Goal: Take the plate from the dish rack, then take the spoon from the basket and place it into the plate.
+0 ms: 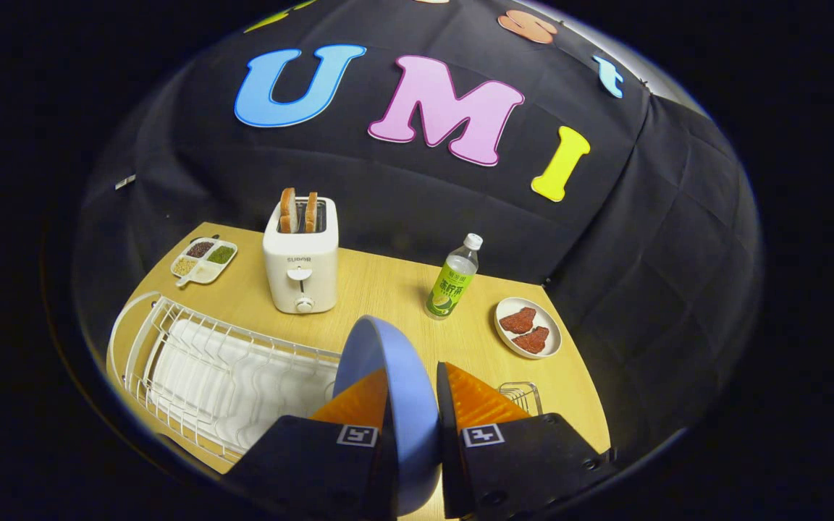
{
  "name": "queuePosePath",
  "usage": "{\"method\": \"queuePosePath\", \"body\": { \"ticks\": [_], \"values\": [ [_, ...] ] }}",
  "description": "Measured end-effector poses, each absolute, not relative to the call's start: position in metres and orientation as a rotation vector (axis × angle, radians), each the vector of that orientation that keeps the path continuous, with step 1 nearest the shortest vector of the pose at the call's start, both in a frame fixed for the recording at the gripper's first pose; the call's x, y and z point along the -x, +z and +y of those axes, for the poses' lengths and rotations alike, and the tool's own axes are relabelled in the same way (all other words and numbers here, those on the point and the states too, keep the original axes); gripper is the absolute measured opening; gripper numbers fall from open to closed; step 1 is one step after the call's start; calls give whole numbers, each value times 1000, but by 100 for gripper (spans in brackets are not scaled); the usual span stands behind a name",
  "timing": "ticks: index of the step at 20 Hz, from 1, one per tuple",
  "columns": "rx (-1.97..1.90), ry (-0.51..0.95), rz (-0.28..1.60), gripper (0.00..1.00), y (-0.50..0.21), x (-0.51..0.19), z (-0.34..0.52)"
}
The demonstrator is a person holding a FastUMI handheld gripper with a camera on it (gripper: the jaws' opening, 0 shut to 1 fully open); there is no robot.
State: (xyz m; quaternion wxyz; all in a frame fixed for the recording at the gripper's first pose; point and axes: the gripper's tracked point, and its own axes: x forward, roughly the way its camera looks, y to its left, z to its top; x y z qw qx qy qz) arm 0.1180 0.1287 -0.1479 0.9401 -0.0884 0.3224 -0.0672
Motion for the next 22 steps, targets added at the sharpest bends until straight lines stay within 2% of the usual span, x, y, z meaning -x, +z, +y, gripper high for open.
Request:
{"method": "queuePosePath", "body": {
  "ticks": [11,22],
  "values": [
    [-114,-55,637,28,-105,-75,64],
    [-394,-3,703,28,-158,26,-25]
  ]
}}
